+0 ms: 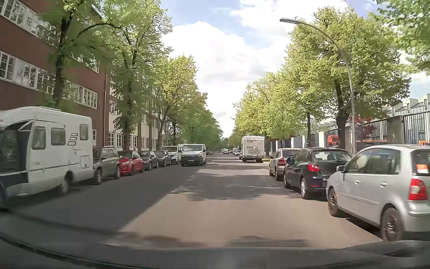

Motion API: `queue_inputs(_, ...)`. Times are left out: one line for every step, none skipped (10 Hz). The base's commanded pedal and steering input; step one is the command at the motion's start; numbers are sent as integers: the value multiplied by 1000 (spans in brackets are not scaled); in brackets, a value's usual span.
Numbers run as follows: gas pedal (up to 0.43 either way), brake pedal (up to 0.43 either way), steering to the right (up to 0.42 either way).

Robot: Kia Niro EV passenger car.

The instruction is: Follow the waypoints while adhering to traffic rules and regulations

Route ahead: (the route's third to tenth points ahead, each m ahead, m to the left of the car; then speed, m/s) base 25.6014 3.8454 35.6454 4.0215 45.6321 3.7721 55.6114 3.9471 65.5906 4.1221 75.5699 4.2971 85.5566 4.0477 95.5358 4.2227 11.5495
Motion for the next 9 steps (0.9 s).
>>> queue_inputs(0, 24, -6)
queue_inputs(0, 24, -7)
queue_inputs(0, 18, -7)
queue_inputs(0, 24, -6)
queue_inputs(0, 24, -7)
queue_inputs(0, 18, -7)
queue_inputs(0, 18, -7)
queue_inputs(0, 24, -7)
queue_inputs(0, 24, -7)
